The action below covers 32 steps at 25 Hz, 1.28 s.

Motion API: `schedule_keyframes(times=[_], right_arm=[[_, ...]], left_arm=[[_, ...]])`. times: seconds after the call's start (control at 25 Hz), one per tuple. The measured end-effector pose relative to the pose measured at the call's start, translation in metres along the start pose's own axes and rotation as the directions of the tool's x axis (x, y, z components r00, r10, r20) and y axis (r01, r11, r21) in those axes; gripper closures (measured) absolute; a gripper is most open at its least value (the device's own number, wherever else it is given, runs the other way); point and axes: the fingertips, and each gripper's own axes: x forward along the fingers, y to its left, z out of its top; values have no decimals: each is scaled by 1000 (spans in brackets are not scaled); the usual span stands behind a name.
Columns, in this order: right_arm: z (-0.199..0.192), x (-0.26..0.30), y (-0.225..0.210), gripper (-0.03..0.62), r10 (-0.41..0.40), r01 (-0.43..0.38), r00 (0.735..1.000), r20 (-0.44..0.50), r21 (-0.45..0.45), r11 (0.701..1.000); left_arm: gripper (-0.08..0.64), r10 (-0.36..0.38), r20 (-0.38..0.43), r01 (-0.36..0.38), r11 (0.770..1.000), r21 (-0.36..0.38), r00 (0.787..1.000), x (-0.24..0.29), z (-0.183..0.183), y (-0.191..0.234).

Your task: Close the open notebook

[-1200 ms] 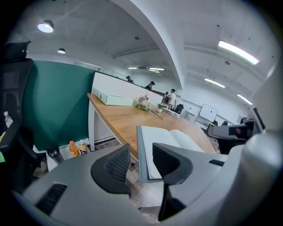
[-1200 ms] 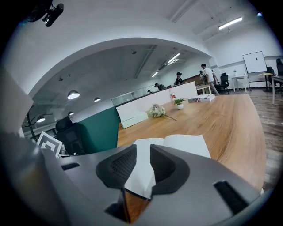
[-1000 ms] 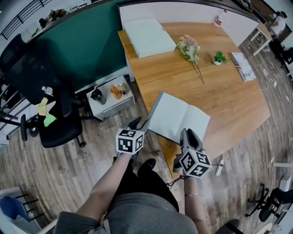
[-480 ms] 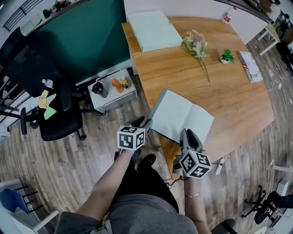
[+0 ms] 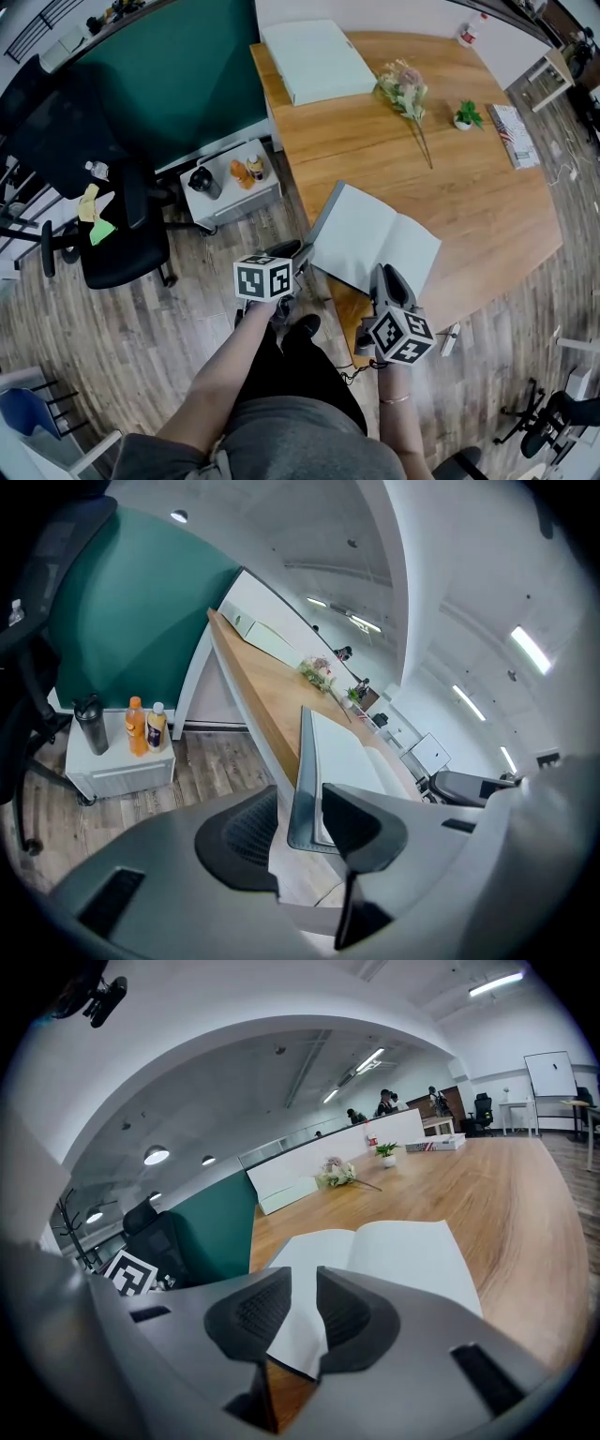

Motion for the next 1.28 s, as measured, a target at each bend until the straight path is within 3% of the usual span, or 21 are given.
schedule_keyframes(times=[0.4,0.56,0.84,1.28], right_arm=[[-1,-6,2,509,-19,19,1000,10,6,1000],[-3,-11,5,511,-26,26,1000,17,8,1000],[-5,-19,9,512,-31,30,999,29,13,999],[-7,-32,9,515,-55,54,997,57,17,998]], left_arm=[[446,-42,-31,42,999,-26,999,1,-1,-4],[497,-8,-41,9,1000,30,999,-3,0,-2],[518,-1,-37,4,998,70,999,-7,4,-6],[529,8,-18,-4,978,208,1000,-19,20,-27]])
